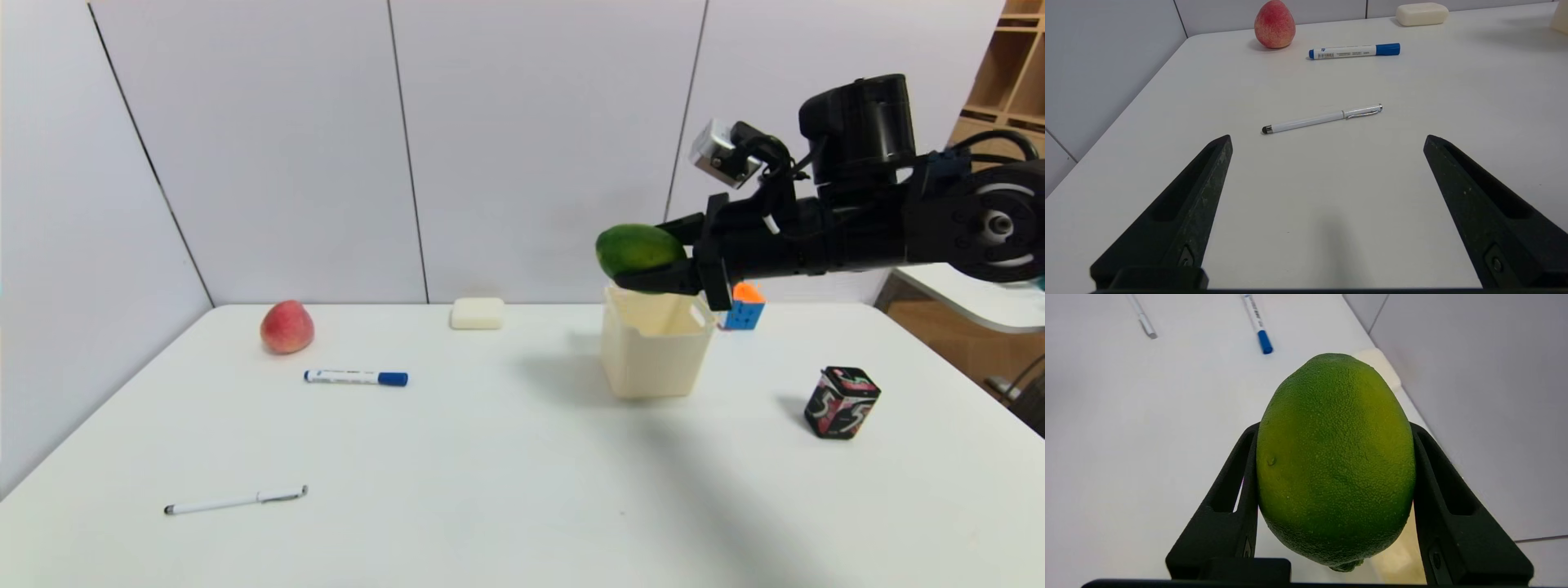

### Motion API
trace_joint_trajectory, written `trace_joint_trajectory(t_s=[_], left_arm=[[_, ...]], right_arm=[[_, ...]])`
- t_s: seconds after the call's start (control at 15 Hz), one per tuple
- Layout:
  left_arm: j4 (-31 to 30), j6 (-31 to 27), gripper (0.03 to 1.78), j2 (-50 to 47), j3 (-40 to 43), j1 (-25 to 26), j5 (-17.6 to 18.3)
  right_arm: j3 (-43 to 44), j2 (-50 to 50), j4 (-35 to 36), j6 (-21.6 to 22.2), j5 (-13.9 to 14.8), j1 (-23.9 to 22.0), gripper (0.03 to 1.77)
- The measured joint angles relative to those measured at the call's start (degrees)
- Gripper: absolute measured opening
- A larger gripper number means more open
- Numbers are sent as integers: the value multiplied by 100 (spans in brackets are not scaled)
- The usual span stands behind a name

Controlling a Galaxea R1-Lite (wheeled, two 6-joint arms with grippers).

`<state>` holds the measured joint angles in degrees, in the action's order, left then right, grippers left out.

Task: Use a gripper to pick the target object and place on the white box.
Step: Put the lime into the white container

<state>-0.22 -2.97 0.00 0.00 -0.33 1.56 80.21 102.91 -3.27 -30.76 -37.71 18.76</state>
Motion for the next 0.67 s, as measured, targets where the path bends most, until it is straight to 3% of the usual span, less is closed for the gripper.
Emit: trace_joint_trajectory(t_s=[0.67], left_arm=[[-2,0,169,0,0,-2,0]], right_arm=[[738,1175,-191,-523,98,-523,102]])
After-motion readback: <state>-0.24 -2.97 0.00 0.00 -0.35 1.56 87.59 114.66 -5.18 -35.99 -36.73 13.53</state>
